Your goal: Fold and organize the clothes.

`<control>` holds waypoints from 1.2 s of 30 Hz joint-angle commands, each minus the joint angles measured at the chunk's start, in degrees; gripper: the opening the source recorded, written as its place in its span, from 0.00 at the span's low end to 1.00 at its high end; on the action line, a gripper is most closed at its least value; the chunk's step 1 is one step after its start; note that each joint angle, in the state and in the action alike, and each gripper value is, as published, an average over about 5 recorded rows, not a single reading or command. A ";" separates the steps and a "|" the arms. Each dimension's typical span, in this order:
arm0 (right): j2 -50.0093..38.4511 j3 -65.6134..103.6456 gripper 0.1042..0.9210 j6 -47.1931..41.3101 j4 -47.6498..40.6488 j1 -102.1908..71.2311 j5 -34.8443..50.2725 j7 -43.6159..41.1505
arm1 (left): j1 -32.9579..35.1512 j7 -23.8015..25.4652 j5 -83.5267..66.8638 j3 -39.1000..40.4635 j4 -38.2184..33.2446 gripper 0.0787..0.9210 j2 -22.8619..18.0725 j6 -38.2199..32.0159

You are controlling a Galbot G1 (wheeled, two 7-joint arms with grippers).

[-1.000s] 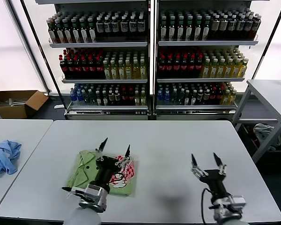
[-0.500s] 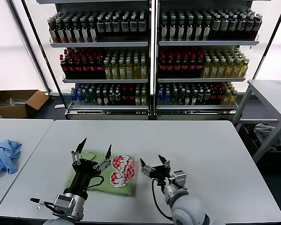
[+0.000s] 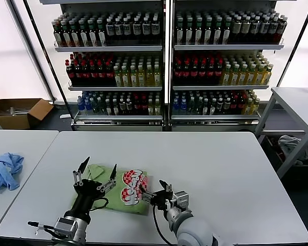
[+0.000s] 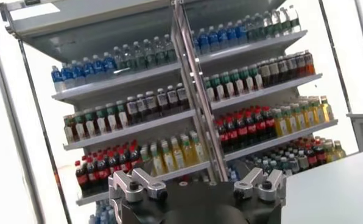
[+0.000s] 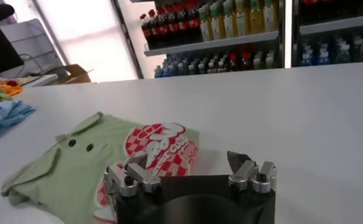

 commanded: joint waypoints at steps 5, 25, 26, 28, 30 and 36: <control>1.97 0.15 0.88 1.04 -3.86 -1.62 -0.94 -2.16 | 1.35 0.84 0.33 -1.32 0.55 0.88 -0.23 -0.22; 6.54 -1.64 0.63 3.13 -12.07 1.55 -2.80 -4.99 | 1.07 0.82 0.13 -1.16 1.62 0.88 -0.09 -0.01; 6.61 -1.74 0.60 3.26 -12.14 1.55 -2.90 -5.04 | 1.05 0.78 0.03 -1.17 1.60 0.88 -0.04 0.09; 6.67 -1.86 0.53 3.50 -12.19 1.55 -3.07 -5.15 | 1.01 0.63 -0.36 -1.20 1.39 0.88 0.07 0.64; 6.60 -1.88 0.45 3.88 -12.09 1.55 -3.46 -5.16 | 0.97 0.30 -1.09 -1.21 0.97 0.88 0.20 1.57; 5.05 -1.33 0.24 5.49 -9.59 1.29 -6.28 -5.43 | 0.73 -1.74 -8.43 -1.38 -2.32 0.88 1.45 6.69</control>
